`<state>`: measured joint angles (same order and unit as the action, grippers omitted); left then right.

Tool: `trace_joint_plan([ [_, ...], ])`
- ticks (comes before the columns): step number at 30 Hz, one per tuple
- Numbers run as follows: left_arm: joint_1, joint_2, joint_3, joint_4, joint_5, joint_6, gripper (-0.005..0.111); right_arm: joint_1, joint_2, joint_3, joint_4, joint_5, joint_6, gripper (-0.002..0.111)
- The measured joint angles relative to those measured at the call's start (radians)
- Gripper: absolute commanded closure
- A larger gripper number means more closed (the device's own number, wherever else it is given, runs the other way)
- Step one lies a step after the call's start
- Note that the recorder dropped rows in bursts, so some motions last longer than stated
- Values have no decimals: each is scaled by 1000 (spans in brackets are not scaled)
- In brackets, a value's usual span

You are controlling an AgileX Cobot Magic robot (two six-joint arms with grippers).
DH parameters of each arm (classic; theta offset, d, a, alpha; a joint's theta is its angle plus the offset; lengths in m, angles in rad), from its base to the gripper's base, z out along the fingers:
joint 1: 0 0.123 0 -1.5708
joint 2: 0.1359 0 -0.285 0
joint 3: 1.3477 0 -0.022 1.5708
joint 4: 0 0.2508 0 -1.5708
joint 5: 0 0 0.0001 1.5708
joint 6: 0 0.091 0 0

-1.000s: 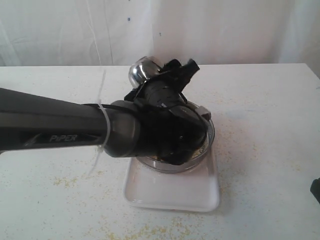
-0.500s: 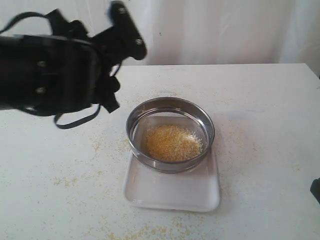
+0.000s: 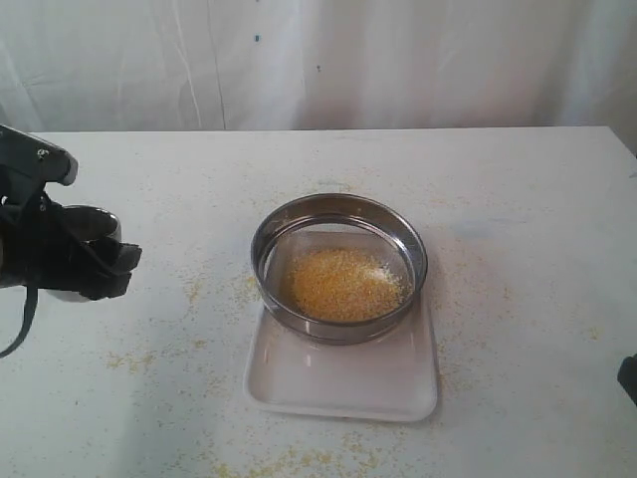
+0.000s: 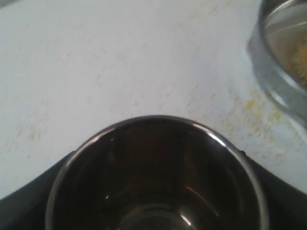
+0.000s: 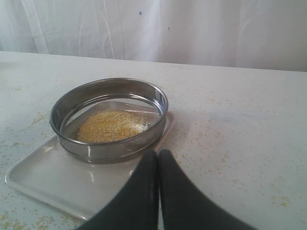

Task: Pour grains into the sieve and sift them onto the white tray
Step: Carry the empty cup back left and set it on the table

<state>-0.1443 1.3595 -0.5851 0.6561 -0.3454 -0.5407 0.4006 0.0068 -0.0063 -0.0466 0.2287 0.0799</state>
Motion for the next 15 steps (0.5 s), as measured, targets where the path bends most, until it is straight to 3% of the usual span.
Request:
trace_joint_plan([
  [5,54,18,113,-342,-292,345,107,0,0,0,0,0,0,108],
  [9,115,114,148,-422,-444,390,107,0,0,0,0,0,2,108],
  [15,119,289,148,-550,-616,390,107,0,0,0,0,0,4,108],
])
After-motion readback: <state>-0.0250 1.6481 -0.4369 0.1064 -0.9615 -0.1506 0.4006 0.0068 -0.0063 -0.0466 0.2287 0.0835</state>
